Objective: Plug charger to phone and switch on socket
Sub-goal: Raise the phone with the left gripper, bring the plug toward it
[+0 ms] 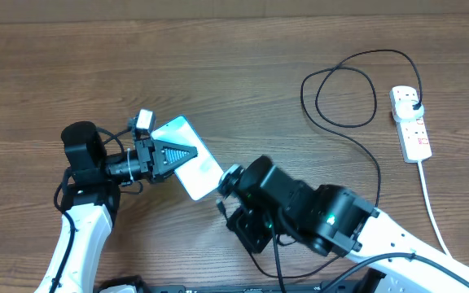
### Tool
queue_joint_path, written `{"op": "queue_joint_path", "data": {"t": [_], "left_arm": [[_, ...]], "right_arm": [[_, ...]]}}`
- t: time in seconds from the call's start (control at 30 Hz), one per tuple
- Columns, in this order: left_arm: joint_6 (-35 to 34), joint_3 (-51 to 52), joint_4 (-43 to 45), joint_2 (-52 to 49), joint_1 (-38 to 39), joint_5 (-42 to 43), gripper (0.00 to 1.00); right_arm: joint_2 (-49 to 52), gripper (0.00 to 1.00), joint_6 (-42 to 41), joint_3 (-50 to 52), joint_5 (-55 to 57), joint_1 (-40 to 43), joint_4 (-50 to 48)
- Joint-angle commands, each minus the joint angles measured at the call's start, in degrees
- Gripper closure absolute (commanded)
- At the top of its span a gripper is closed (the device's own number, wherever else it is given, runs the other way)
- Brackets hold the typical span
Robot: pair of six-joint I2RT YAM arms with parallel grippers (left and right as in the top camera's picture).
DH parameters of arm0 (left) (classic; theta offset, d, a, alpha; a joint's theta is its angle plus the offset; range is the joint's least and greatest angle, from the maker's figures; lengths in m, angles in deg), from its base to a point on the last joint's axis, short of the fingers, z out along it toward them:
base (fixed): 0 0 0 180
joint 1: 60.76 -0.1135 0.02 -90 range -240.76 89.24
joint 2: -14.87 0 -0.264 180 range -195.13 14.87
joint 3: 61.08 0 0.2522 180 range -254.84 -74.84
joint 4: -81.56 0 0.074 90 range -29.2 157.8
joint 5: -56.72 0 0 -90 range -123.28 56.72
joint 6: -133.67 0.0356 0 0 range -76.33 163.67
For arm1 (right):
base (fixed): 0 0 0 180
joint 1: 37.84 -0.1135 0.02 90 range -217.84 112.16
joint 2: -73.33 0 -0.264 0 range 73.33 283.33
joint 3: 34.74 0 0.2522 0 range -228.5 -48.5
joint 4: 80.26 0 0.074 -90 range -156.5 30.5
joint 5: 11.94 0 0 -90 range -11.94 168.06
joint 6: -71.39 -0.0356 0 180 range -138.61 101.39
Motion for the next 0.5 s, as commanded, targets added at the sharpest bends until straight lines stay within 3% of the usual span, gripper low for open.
{"op": "queue_joint_path", "data": {"t": [0.0,0.23,0.47], "left_arm": [[-0.39,-0.66,3.52,-0.13,0.7,1.42,0.96],[-9.22,-2.29,16.81,-10.14,1.33,-4.37,0.96],[-11.39,-13.64,19.06,-27.96,5.73,1.18,0.96]], "right_arm": [[-0.13,0.96,-1.73,-0.2,2.69,-2.34,0.5],[-0.15,0.96,-2.67,-0.17,7.87,-2.69,3.67],[-0.13,0.96,-3.41,-0.17,10.84,-2.67,3.43]]}}
